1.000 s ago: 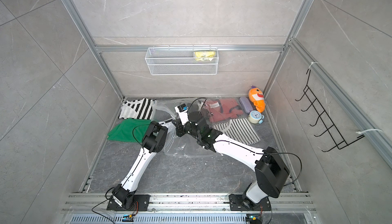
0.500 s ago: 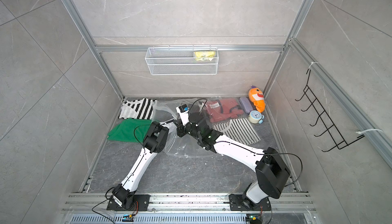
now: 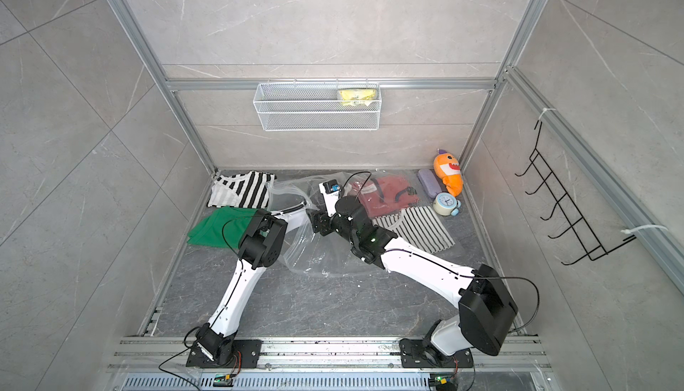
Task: Take the tank top out of the vacuum bag
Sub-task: Take out the tank top from the vacuum bag.
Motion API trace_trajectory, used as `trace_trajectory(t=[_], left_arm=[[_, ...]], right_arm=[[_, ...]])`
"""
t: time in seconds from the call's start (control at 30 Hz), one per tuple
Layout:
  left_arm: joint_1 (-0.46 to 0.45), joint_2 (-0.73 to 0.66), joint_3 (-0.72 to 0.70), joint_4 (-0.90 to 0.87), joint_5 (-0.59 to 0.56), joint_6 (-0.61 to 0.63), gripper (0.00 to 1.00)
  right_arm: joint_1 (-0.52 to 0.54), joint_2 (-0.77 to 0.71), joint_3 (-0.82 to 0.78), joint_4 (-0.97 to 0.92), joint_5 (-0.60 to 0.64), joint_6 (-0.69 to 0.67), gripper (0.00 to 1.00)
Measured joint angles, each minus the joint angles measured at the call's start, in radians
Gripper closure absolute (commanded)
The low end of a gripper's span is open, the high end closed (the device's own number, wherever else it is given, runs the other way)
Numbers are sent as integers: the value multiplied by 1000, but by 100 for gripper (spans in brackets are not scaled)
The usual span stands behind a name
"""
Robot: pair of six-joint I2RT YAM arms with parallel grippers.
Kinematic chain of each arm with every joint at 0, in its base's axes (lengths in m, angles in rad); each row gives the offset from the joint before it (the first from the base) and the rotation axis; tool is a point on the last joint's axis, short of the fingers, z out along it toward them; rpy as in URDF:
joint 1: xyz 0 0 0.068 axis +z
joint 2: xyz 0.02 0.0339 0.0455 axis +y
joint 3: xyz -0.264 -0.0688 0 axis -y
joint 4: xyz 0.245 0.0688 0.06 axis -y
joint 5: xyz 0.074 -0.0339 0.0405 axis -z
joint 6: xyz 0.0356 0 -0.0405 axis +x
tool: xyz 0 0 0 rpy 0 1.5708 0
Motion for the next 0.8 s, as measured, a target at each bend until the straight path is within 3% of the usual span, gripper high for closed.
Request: trace_trajectory(t=[0.4,0.8], left_arm=[[31,-211,-190,-55,-8,51,100],[52,-288,-335,-86,-29,63,100]], right_arm=[[-172,-124,-61,-87,116,123,14],[-183,-134,-83,-118,124,155,15]])
